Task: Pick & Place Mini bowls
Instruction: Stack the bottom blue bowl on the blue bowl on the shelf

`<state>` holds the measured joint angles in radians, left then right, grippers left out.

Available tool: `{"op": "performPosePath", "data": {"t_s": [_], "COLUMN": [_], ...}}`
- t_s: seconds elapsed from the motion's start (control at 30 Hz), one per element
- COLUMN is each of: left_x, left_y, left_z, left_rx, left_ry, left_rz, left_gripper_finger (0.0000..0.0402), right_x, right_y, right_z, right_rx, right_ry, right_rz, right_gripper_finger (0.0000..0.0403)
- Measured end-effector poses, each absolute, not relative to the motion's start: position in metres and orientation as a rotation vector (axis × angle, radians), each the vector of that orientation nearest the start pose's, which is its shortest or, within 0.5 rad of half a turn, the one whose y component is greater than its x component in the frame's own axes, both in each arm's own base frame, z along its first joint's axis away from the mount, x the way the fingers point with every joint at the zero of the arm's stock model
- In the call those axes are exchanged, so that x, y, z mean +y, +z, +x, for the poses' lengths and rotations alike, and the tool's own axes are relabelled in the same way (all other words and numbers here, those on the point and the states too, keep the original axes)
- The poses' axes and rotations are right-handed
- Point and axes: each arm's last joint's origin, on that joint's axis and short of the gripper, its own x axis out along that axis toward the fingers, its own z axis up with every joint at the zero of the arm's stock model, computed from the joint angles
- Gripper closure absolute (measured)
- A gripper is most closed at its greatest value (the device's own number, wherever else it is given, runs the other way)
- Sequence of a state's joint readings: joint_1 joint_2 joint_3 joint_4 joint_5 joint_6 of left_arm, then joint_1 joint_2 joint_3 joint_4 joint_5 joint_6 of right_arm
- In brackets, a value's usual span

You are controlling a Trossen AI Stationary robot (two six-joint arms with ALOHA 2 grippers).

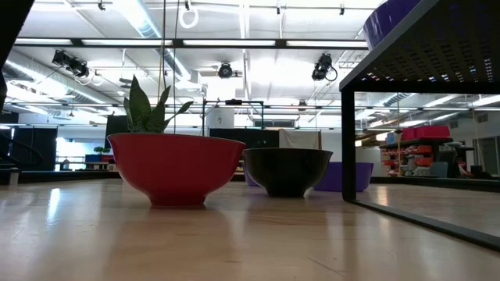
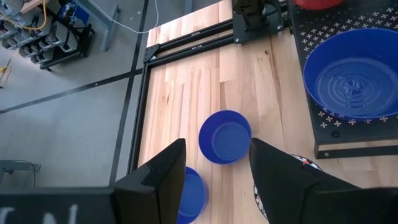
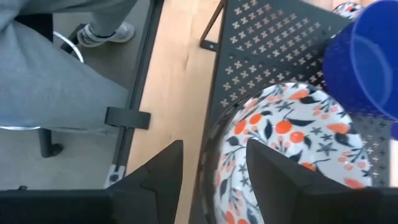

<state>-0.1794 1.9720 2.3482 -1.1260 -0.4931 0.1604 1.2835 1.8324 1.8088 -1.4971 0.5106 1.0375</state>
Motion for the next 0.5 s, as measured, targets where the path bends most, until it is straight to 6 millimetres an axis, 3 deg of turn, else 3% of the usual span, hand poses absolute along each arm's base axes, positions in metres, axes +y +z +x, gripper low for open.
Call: {"op": "performPosePath", "data": {"t_s": [0.3, 0.5], "left_x": [-0.084, -0.107], "left_y": [0.443, 0.444], "left_z": [0.379, 0.364], "left_rx": [0.663, 0.684], "left_ry": [0.187, 0.191], "left_rz": [0.387, 0.387], "left_gripper_finger": [0.022, 0.022], "right_x": [0.306, 0.284], "right_y": [0.345, 0.379], "right_z": [0.107, 0.123], "right_rx": [0.994, 0.684], "right_ry": [0.103, 0.085], "right_rz": [-0.257, -0.337], "right_gripper_finger": [0.0224, 0.0241]}}
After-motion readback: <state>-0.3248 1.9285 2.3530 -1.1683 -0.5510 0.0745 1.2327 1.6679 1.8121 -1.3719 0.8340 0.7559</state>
